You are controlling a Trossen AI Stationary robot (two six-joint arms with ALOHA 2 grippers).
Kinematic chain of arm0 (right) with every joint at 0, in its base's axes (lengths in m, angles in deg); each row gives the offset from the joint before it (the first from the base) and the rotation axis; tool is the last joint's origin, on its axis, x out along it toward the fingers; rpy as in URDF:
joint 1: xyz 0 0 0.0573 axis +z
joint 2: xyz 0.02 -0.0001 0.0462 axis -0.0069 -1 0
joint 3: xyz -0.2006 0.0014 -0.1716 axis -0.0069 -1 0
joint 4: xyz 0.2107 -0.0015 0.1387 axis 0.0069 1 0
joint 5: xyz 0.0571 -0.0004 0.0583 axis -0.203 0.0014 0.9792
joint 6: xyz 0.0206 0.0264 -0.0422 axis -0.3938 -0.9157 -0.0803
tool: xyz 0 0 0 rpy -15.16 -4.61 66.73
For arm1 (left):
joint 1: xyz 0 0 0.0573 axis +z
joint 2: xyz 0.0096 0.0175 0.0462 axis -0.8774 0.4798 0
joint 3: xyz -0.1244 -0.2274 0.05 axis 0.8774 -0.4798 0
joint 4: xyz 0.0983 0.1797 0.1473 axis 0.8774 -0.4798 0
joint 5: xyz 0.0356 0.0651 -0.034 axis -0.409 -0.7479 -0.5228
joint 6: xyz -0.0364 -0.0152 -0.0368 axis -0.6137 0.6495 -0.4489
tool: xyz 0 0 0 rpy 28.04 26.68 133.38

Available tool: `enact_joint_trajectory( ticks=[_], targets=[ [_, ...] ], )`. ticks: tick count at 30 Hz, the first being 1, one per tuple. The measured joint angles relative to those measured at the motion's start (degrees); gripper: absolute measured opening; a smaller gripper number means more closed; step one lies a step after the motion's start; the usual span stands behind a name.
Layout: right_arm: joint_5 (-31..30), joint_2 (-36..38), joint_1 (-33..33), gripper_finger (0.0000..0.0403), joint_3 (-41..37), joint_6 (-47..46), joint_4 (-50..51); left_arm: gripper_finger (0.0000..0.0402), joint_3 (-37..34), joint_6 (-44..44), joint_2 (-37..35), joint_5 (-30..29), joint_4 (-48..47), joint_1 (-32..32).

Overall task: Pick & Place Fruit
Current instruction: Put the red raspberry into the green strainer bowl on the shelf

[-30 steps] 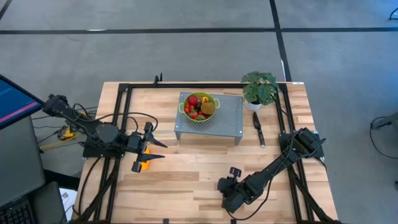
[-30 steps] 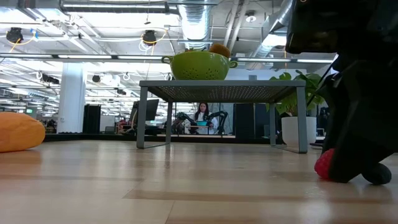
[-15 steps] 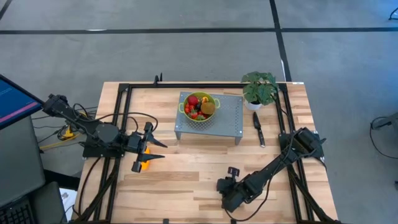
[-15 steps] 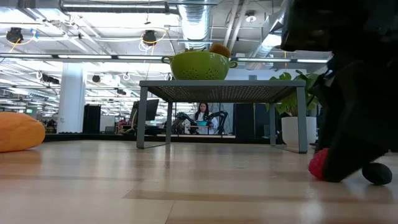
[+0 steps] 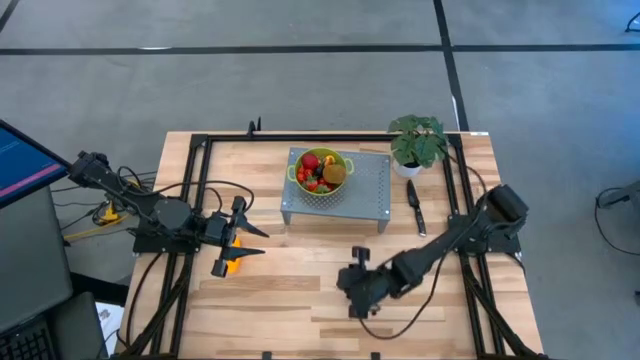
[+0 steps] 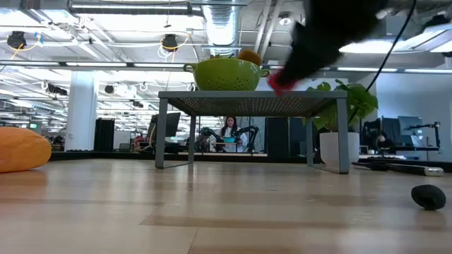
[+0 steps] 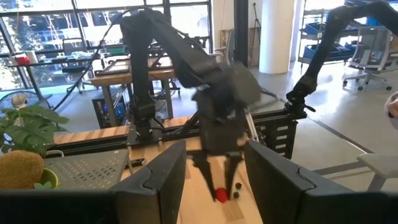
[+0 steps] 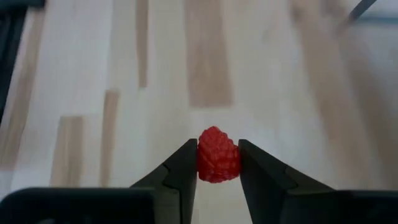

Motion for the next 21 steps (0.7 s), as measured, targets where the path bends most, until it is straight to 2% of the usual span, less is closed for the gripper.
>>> enact_joint_trajectory(
  ticks=[12, 21],
  targets=[
    [0.02, 13.82, -11.95, 0.0102, 0.04, 18.52, -3.91, 0.0158, 0.01, -0.01, 0.0, -0.04, 0.0, 0.02],
    [0.22, 16.78, -22.68, 0.0102, 0.09, 29.01, -14.56, 0.0158, 0.0, 0.0, 0.0, -0.31, 0.02, 0.0]
  ],
)
